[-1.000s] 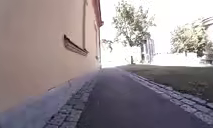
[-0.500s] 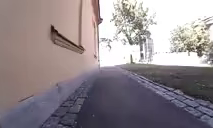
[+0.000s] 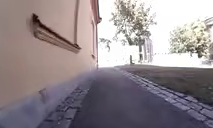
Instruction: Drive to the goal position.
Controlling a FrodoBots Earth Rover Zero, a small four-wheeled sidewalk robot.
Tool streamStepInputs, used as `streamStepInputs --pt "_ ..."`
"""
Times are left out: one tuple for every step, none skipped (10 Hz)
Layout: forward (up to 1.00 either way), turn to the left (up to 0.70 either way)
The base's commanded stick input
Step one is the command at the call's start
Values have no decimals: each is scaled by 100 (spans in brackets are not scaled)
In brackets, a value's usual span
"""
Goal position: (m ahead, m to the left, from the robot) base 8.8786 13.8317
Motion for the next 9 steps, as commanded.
streamStepInputs --pt "70 0" --pt "70 0" --pt "70 0" --pt "70 0" --pt "70 0" --pt "70 0" --pt "70 0" --pt "70 0" --pt "70 0"
